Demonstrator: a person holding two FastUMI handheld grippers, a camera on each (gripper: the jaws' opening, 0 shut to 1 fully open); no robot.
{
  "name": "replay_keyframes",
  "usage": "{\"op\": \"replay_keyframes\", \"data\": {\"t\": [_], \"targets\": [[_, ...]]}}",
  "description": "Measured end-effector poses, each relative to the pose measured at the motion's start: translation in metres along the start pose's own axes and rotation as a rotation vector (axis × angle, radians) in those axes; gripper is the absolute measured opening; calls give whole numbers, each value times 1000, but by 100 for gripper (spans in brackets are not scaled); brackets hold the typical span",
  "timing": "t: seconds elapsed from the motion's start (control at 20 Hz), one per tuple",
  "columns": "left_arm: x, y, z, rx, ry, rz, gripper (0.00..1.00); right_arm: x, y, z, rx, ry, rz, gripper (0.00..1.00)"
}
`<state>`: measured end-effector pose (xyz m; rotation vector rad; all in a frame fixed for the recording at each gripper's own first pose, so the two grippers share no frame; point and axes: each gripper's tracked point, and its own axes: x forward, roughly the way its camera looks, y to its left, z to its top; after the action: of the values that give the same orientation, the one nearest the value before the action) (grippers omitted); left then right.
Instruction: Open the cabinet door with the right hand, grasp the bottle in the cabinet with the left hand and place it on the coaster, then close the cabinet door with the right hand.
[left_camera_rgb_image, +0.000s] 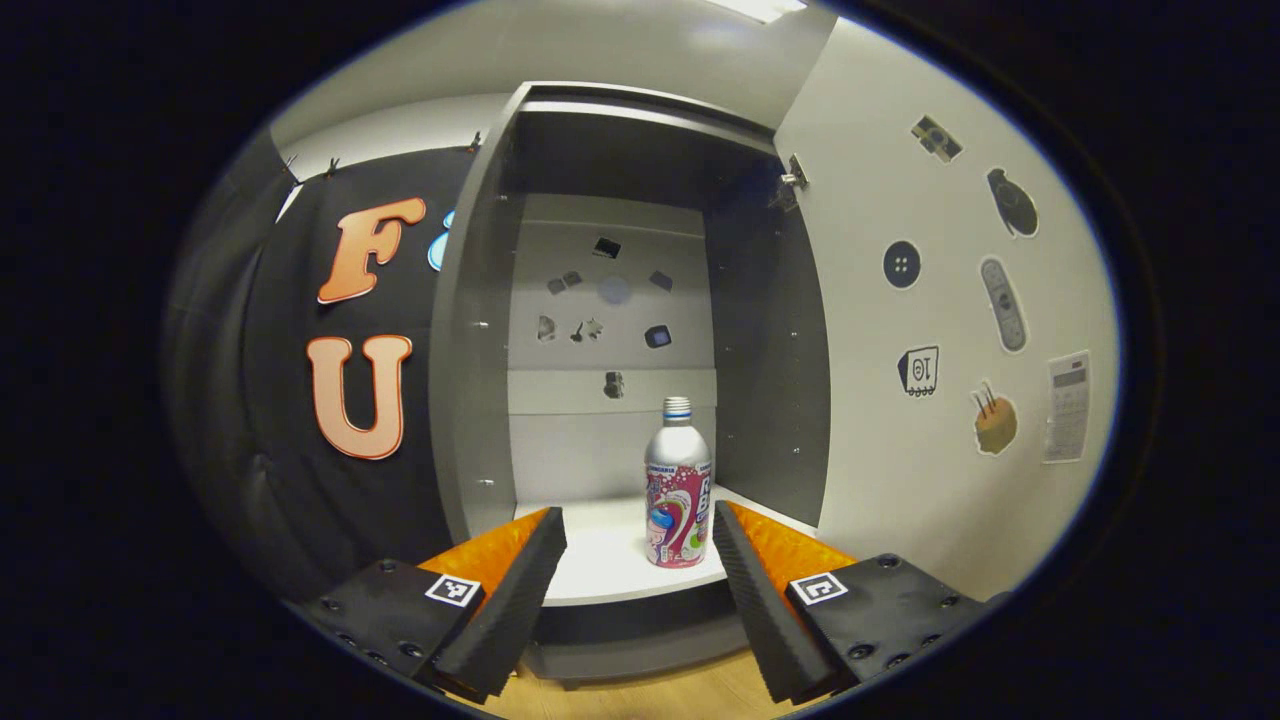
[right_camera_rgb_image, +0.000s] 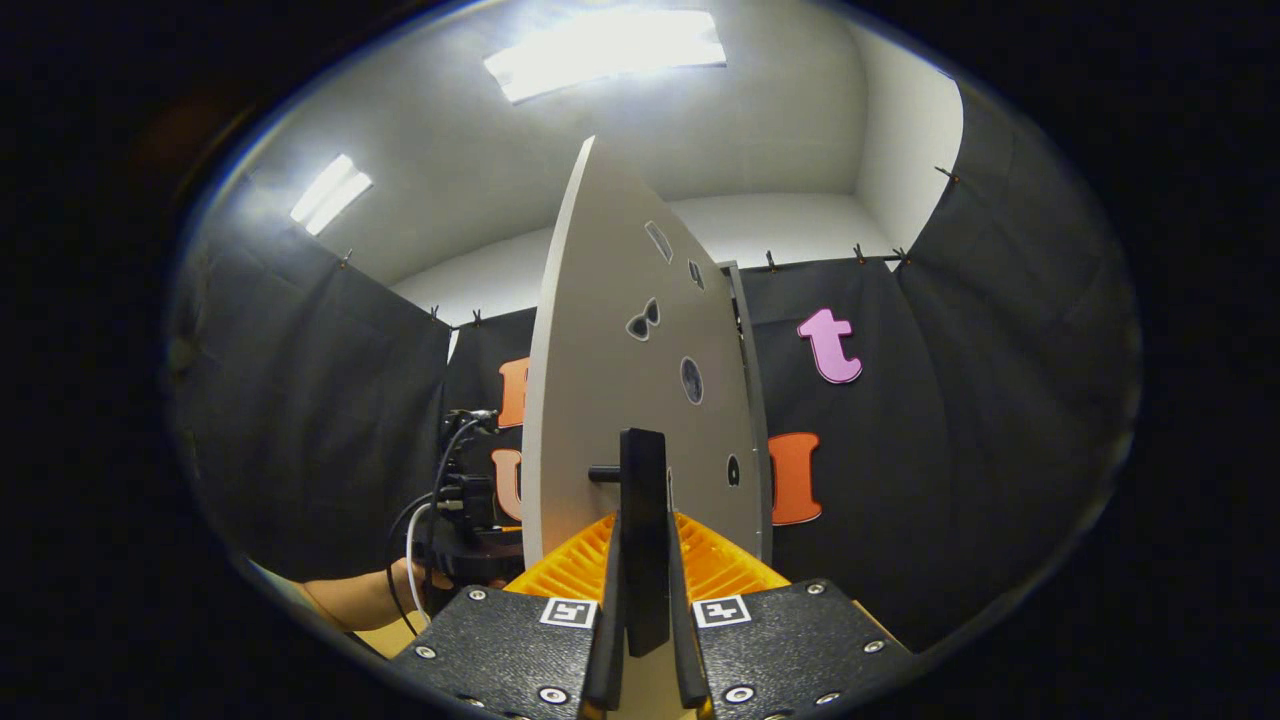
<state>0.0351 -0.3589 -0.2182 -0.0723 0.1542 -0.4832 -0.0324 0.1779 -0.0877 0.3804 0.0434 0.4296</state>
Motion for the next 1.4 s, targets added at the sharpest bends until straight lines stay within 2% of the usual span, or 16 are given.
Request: {"op": "replay_keyframes", "data": {"t": [0.05,0.2,0.25,0.3,0.45,0.5,0.55,0.7,0.75,0.8,0.95,1.1,1.15,1.2,1.25,1.4], "targets": [[9,-5,-6,5,21,-3,96,0,0,-2,3,7,1,21],[38,-14,-18,-4,58,2,93,-8,3,-4,33,20,13,21],[46,-15,-19,-7,66,1,100,-10,3,-5,41,24,19,21],[55,-18,-23,-7,77,1,97,-13,3,-5,42,25,21,21],[81,-23,-32,-21,97,1,97,-16,-4,-5,34,17,17,21],[89,-25,-37,-31,99,0,100,-18,-5,-6,37,18,17,17],[98,-27,-40,-40,96,4,100,-20,-7,-7,44,24,13,21],[122,-21,-46,-55,68,40,98,-27,-11,-11,56,42,7,21],[129,-19,-42,-55,46,52,94,-28,-13,-12,58,48,3,21],[134,-17,-41,-50,34,66,97,-28,-16,-13,61,52,-4,21],[150,-22,-47,-64,70,60,93,-29,-29,-17,68,61,-33,20],[166,-23,-49,-64,73,56,100,-33,-41,-17,75,59,-64,20],[170,-23,-49,-65,78,58,96,-36,-46,-17,79,58,-73,20],[171,-20,-49,-65,78,68,96,-37,-51,-17,85,56,-83,26],[173,-18,-48,-65,76,71,96,-36,-56,-17,93,55,-93,19],[170,-20,-46,-70,77,59,88,-38,-70,-16,119,52,-115,14]]}}
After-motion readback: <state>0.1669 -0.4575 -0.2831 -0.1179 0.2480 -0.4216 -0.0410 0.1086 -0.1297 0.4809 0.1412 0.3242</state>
